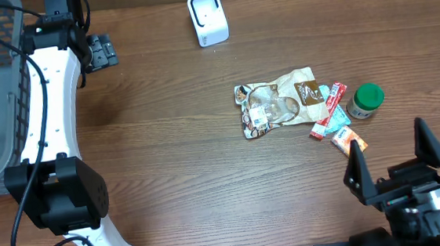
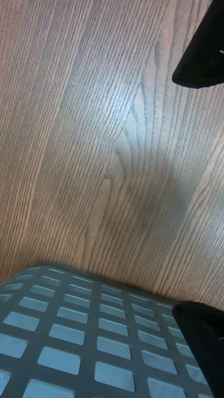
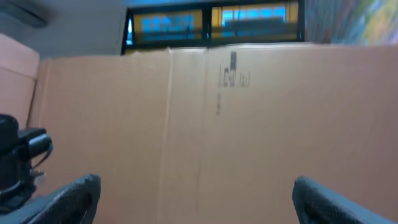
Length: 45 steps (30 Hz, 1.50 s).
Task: Scan the item barcode
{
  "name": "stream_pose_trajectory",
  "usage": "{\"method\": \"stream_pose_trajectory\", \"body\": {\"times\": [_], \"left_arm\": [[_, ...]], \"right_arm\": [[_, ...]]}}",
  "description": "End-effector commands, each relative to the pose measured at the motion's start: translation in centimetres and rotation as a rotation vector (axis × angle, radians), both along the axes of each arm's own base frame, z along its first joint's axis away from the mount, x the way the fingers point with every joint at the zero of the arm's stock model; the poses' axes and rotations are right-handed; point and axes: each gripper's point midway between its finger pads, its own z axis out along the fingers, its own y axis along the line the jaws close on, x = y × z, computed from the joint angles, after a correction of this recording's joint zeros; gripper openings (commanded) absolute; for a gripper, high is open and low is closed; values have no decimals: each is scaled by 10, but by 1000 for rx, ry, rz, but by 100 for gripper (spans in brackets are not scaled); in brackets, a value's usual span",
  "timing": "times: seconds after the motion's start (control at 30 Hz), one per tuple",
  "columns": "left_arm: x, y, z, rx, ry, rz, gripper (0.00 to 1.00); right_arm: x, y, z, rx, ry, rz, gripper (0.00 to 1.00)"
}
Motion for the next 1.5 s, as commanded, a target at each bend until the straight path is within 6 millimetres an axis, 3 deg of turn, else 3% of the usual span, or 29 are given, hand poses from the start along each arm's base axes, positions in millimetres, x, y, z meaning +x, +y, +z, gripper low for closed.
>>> {"method": "stream_pose_trajectory", "body": {"times": [0.0, 0.4, 0.7, 0.87, 1.0, 1.47], "left_arm": [[0, 1, 1, 19, 3, -14, 100], [0, 1, 1, 19, 3, -14, 100], [0, 1, 1, 19, 3, -14, 100], [1, 1, 1, 19, 3, -14, 99], [0, 1, 1, 19, 3, -14, 100], [1, 1, 1, 19, 3, -14, 100]], "right_arm": [[11, 5, -22, -37, 7, 5, 100], [50, 11, -107, -43, 139, 12, 100], [60, 8, -135, -39, 217, -9, 100], [72, 11, -188, -46, 447, 11, 100], [73, 12, -220, -62, 575, 15, 100], [73, 12, -218, -56, 571, 15, 100]]}}
